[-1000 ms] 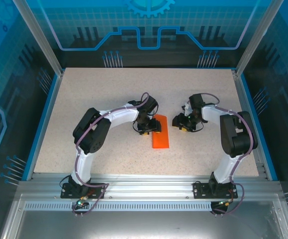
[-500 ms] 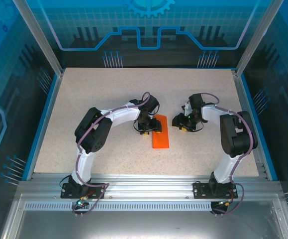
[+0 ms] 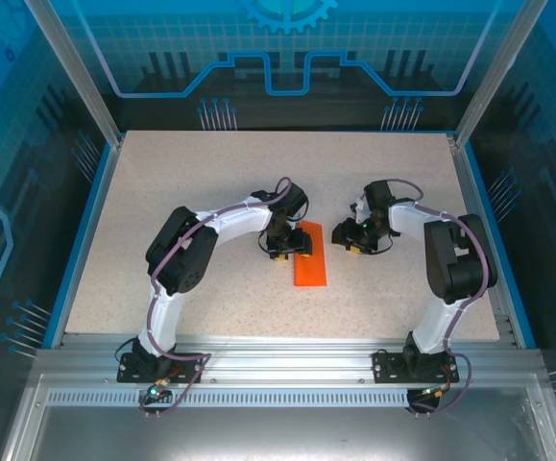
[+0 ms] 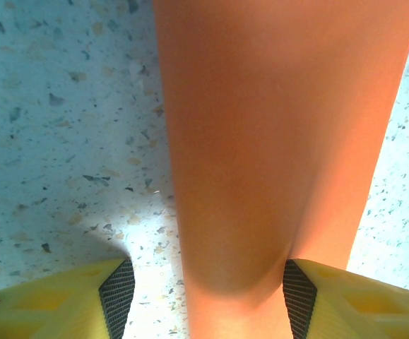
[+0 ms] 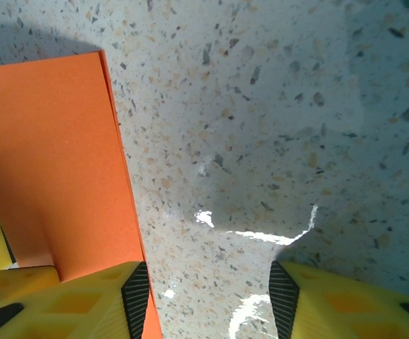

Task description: Fold a paper plane with a square sheet of paper (fold left side to right side)

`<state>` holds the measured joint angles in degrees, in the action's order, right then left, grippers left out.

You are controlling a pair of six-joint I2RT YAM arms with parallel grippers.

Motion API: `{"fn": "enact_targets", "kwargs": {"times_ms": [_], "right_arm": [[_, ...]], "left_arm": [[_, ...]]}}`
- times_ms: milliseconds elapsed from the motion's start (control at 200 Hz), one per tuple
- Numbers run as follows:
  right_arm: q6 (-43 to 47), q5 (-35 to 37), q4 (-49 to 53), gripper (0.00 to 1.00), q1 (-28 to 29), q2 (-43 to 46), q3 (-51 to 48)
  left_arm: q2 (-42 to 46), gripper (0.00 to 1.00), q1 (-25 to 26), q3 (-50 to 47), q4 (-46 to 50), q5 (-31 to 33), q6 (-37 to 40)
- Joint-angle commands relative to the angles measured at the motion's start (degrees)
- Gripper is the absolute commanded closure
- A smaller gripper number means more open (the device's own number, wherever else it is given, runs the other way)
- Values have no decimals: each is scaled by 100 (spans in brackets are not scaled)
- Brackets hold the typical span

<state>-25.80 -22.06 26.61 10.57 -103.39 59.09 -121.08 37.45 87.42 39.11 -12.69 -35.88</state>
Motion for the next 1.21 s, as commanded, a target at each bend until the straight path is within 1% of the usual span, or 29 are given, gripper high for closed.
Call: {"fn": "enact_targets", "kwargs": {"times_ms": [0, 155, 180, 295, 355, 520, 840, 1200], "right_arm": [[50, -170, 251, 51, 126, 184, 142], [36, -402, 196, 64, 232, 192, 147], [29, -449, 180, 68, 266, 186, 142], [-18, -631, 78, 79, 385, 177, 112], [-53, -716, 30, 83, 455, 146, 107], [-73, -728, 11, 86, 604, 25, 140], [-123, -738, -7, 86, 766, -164, 205], [-21, -391, 270, 86, 824, -606, 289]], "left_arm": [[-378, 37, 219, 21, -127, -182, 125], [-381, 37, 226, 20, -123, -173, 121], [-376, 37, 221, 21, -123, -178, 118], [-375, 37, 228, 19, -122, -174, 116], [-379, 37, 235, 21, -121, -170, 116], [-378, 37, 228, 21, -123, -164, 103], [-366, 37, 230, -14, -144, -111, 37], [-302, 37, 228, -62, -173, -95, 36]]}}
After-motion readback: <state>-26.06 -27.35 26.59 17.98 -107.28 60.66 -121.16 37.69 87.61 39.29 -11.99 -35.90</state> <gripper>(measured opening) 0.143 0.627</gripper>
